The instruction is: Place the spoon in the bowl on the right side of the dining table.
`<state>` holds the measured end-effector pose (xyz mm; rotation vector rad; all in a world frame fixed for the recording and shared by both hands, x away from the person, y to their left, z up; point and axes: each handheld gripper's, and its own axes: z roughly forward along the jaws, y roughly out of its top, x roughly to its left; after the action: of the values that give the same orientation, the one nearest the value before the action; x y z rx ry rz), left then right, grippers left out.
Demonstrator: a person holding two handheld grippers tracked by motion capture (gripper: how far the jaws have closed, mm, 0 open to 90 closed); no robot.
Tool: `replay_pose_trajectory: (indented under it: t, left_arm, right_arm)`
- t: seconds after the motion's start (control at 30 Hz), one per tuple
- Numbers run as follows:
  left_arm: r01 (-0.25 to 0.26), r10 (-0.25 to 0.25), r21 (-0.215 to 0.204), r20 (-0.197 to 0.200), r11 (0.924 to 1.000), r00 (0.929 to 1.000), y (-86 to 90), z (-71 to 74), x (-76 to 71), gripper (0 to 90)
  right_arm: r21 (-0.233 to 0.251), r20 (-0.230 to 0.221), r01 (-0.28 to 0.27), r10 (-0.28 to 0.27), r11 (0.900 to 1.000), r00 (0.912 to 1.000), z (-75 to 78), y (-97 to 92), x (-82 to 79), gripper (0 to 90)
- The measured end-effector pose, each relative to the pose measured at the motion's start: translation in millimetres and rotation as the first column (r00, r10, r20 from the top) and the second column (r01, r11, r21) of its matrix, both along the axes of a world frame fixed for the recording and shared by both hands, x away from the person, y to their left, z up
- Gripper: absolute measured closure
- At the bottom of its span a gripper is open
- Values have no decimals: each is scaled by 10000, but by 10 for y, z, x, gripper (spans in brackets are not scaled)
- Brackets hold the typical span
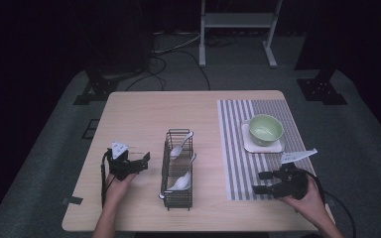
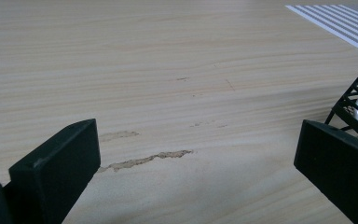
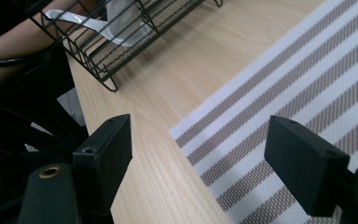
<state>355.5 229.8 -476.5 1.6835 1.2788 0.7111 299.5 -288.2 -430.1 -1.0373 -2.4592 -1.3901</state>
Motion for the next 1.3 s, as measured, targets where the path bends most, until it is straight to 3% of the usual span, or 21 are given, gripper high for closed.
replay_pose_trajectory:
  t: [0.17,0.3,0.43,0.53,1.0,1.3]
  left_arm:
    - [-42,42,20,32,10000,10000,0,0,-3,0]
    - [34,-34,32,-8,10000,10000,-10,1,-2,0]
    - [-7,7,-131,-32,9999,10000,9,-2,3,0]
    - [-3,2,-171,-81,9999,10000,16,1,4,0]
    - [15,-15,-165,-44,9999,10000,12,-2,6,0]
    - [40,-40,-159,-28,9999,10000,13,-2,9,0]
  right_arm:
    - [333,-116,-257,261,9991,9996,85,60,61,221]
    - [258,-448,-383,394,9989,9982,132,136,111,220]
    - [196,-455,-673,682,9975,9966,241,248,156,220]
    - [217,-735,-1009,1022,9947,9920,309,390,227,220]
    - [314,-1046,-1695,1719,9850,9795,586,732,333,220]
    - [-66,-1219,-2245,2220,9745,9674,812,1029,370,220]
